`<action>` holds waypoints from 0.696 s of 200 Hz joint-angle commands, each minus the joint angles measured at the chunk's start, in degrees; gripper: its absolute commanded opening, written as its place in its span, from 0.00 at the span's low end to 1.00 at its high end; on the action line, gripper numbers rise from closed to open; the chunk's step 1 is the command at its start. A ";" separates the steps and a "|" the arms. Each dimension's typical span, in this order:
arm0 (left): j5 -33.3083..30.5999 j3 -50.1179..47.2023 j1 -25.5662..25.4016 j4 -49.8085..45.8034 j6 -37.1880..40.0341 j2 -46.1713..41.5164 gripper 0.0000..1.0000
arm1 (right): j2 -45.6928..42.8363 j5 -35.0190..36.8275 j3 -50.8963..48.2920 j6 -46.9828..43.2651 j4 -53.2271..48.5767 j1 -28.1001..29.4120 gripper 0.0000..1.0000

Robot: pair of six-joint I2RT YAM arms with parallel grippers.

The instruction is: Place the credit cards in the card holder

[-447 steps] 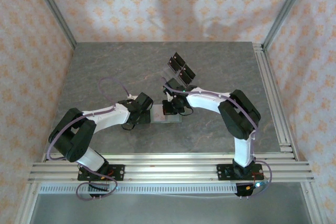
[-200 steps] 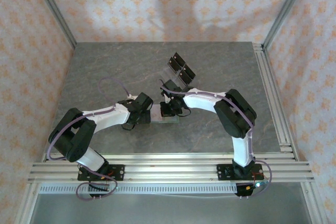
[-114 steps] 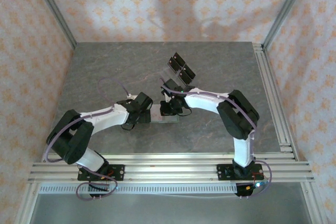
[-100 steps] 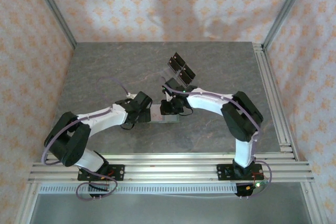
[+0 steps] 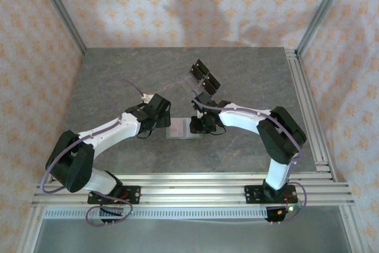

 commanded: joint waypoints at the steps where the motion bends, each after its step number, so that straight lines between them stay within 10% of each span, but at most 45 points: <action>1: -2.73 -0.71 0.43 5.02 3.53 0.40 1.00 | 0.29 2.23 -1.37 0.92 1.33 -0.49 0.25; 139: 23.35 0.23 4.33 20.24 1.64 7.97 1.00 | 2.55 2.80 -6.78 2.39 6.09 -1.63 0.23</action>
